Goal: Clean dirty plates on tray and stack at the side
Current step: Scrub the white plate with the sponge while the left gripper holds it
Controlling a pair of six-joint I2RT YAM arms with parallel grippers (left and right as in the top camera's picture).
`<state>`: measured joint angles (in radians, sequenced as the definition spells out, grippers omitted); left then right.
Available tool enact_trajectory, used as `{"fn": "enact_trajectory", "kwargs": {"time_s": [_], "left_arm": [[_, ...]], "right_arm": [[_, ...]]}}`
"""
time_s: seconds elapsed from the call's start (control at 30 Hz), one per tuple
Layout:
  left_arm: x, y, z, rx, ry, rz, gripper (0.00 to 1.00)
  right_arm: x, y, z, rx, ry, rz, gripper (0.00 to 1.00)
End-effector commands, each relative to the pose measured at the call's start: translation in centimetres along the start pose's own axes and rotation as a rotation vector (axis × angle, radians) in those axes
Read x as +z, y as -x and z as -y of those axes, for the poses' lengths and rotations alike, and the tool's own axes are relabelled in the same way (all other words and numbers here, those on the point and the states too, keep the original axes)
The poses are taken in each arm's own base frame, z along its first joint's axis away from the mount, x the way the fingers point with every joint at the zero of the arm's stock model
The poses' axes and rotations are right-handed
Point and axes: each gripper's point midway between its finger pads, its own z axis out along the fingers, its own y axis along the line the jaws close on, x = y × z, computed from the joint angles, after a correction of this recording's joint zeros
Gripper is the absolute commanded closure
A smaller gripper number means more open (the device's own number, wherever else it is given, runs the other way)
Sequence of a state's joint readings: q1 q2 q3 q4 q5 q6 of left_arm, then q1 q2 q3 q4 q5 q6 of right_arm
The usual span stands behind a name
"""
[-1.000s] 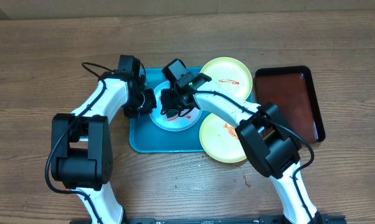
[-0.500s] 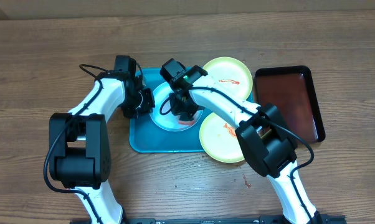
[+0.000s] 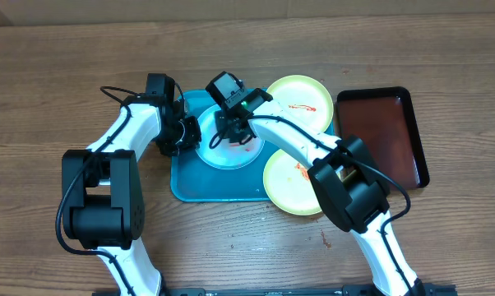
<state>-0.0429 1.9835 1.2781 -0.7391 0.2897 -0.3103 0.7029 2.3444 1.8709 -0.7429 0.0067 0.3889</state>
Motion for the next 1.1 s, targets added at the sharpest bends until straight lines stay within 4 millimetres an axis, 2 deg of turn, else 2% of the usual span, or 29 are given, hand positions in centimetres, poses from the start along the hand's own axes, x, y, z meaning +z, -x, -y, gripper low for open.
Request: {"fn": "enact_trajectory", "kwargs": {"time_s": [0.0, 0.13, 0.2, 0.43, 0.63, 0.77, 1.07], "left_arm": [[1.5, -0.7, -1.6, -0.006, 0.039, -0.035, 0.96], [1.5, -0.5, -1.6, -0.014, 0.038, -0.028, 0.96], [1.5, -0.5, -1.7, -0.018, 0.038, -0.026, 0.96], [1.1, 0.1, -3.1, -0.055, 0.042, -0.013, 0.96], [0.7, 0.6, -4.4, -0.09, 0.047, -0.001, 0.96], [0.6, 0.6, -4.6, -0.094, 0.048, 0.0, 0.96], [0.6, 0.5, -4.6, -0.096, 0.048, -0.007, 0.96]], "right_arm": [[1.4, -2.8, -3.5, -0.035, 0.217, -0.134, 0.96], [1.0, -4.0, -4.2, -0.027, 0.268, -0.194, 0.96], [0.9, -4.6, -3.5, -0.014, 0.252, -0.225, 0.96], [0.1, -5.9, 0.1, -0.015, 0.187, -0.326, 0.96], [-0.2, -6.0, 4.4, -0.063, 0.031, -0.341, 0.96], [0.0, -5.0, 7.0, -0.09, -0.114, -0.289, 0.96], [0.7, -1.7, 7.6, -0.147, -0.147, -0.153, 0.96]]}}
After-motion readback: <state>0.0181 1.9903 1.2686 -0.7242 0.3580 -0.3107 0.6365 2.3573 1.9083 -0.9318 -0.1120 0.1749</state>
